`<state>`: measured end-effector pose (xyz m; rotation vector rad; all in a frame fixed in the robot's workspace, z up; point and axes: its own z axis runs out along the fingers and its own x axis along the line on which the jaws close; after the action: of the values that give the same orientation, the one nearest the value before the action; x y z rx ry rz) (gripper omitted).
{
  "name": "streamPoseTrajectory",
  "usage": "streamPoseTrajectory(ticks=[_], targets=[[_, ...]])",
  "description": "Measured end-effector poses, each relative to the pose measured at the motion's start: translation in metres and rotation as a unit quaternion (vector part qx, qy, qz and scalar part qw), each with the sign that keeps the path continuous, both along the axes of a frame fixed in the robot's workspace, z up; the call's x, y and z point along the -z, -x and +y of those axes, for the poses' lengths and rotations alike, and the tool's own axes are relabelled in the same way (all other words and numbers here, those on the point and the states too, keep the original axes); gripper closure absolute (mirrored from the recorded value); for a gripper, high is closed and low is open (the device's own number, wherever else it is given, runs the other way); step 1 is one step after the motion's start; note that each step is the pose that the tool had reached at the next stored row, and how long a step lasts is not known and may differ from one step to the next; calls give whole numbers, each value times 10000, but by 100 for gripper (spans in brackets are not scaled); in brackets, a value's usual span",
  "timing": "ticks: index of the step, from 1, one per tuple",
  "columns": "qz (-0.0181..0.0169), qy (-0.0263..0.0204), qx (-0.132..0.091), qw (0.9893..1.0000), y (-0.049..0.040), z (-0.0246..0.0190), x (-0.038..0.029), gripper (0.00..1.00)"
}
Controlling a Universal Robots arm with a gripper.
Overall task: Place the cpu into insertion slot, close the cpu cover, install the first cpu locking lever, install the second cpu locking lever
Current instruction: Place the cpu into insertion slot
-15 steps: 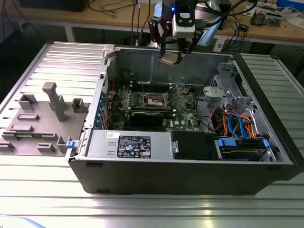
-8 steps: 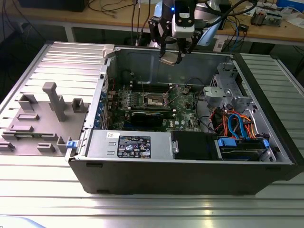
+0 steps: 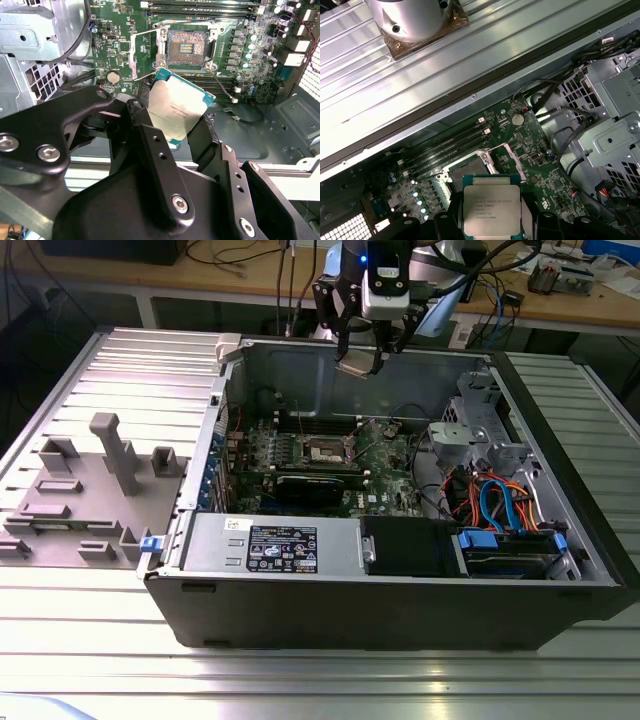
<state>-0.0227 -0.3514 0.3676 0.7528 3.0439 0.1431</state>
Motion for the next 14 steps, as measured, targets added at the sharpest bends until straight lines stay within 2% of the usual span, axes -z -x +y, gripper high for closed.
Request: streamPoseTrajectory(ticks=[14], targets=[[0, 0, 28, 10000, 0, 0, 0, 46]])
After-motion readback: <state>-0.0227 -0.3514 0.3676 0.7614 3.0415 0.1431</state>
